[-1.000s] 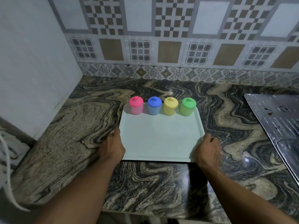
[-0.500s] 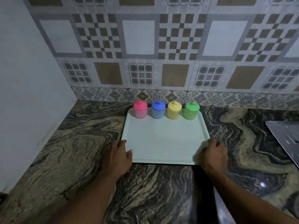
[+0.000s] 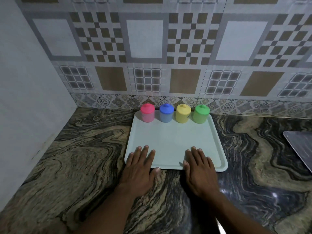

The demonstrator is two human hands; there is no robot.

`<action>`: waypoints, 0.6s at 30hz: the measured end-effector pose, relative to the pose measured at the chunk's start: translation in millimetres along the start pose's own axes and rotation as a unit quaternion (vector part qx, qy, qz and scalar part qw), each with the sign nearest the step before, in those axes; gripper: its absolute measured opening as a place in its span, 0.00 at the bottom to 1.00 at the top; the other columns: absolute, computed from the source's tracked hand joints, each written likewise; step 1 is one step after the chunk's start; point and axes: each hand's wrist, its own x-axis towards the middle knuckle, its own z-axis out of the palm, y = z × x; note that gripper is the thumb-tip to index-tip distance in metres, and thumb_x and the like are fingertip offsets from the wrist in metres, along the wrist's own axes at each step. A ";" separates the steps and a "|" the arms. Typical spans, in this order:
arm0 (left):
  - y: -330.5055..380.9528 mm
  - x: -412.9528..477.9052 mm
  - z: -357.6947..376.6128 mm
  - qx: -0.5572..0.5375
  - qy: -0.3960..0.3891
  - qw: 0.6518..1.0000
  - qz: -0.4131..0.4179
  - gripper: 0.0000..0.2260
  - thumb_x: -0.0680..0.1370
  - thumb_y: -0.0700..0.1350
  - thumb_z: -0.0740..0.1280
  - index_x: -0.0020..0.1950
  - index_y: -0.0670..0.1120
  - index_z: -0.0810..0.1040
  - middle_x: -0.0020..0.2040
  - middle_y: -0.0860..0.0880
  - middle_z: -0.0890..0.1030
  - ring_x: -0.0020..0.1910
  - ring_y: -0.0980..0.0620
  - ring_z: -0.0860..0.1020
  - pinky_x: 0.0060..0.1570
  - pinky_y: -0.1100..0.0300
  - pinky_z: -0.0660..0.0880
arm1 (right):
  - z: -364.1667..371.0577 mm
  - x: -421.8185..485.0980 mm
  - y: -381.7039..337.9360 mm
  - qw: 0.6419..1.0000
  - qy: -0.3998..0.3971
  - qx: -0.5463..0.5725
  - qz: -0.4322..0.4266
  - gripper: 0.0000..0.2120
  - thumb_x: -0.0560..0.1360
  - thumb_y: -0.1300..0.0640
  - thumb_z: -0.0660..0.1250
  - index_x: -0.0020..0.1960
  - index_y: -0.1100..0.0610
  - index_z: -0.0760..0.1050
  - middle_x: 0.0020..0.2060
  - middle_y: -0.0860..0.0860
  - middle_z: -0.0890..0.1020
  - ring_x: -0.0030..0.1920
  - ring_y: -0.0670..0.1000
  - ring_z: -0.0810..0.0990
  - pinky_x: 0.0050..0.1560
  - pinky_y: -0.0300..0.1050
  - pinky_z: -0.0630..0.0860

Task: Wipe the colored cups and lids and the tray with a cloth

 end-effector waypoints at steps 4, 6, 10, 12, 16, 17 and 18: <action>-5.3 11.0 -3.2 -0.002 -0.016 1.000 0.002 0.32 0.80 0.67 0.38 0.81 0.56 0.39 0.81 0.52 0.37 0.80 0.48 0.35 0.77 0.48 0.35 | 1.3 10.5 -5.3 1.000 -0.014 -0.002 0.024 0.27 0.83 0.44 0.42 0.80 0.49 0.55 0.81 0.50 0.55 0.81 0.54 0.51 0.76 0.57 0.54; -6.3 12.4 -4.8 -0.003 -0.028 1.000 0.002 0.31 0.80 0.67 0.39 0.81 0.57 0.39 0.81 0.53 0.36 0.80 0.48 0.34 0.77 0.48 0.35 | 2.6 13.8 -4.9 0.999 -0.019 -0.006 0.032 0.27 0.83 0.43 0.42 0.80 0.49 0.55 0.81 0.50 0.55 0.81 0.54 0.51 0.76 0.58 0.54; -2.6 14.4 -15.9 -0.013 -0.089 0.996 -0.009 0.31 0.81 0.67 0.41 0.81 0.57 0.36 0.81 0.52 0.33 0.78 0.48 0.31 0.77 0.46 0.34 | -0.2 18.6 -2.6 0.998 -0.056 0.011 0.041 0.27 0.83 0.42 0.44 0.80 0.49 0.54 0.81 0.49 0.54 0.81 0.54 0.50 0.75 0.58 0.54; 0.2 14.7 -23.3 -0.011 -0.107 0.994 -0.020 0.32 0.80 0.67 0.41 0.80 0.56 0.35 0.80 0.52 0.32 0.78 0.47 0.30 0.76 0.44 0.33 | -6.3 22.2 -1.3 0.996 -0.082 0.017 0.035 0.27 0.83 0.42 0.46 0.80 0.49 0.54 0.81 0.49 0.53 0.81 0.54 0.50 0.76 0.59 0.54; 12.3 17.8 -53.9 -0.015 -0.093 0.995 -0.018 0.33 0.81 0.67 0.44 0.80 0.57 0.34 0.81 0.50 0.34 0.78 0.46 0.31 0.76 0.43 0.34 | -40.2 33.7 -5.3 0.995 -0.092 0.008 0.028 0.29 0.82 0.41 0.51 0.81 0.50 0.53 0.82 0.50 0.53 0.81 0.54 0.48 0.77 0.60 0.52; 15.3 20.2 -68.8 -0.007 -0.086 0.996 -0.013 0.33 0.81 0.67 0.45 0.80 0.57 0.35 0.81 0.49 0.35 0.79 0.45 0.32 0.77 0.43 0.35 | -56.0 37.2 -9.2 0.996 -0.086 0.005 0.021 0.30 0.82 0.41 0.52 0.81 0.50 0.52 0.82 0.50 0.52 0.81 0.54 0.48 0.77 0.60 0.52; 18.4 24.8 -85.0 -0.003 -0.074 0.997 -0.013 0.33 0.81 0.66 0.46 0.80 0.57 0.35 0.81 0.49 0.35 0.79 0.44 0.33 0.77 0.42 0.36 | -72.1 42.0 -14.3 0.997 -0.077 0.004 0.012 0.31 0.82 0.41 0.53 0.81 0.51 0.52 0.82 0.51 0.52 0.81 0.54 0.48 0.77 0.61 0.52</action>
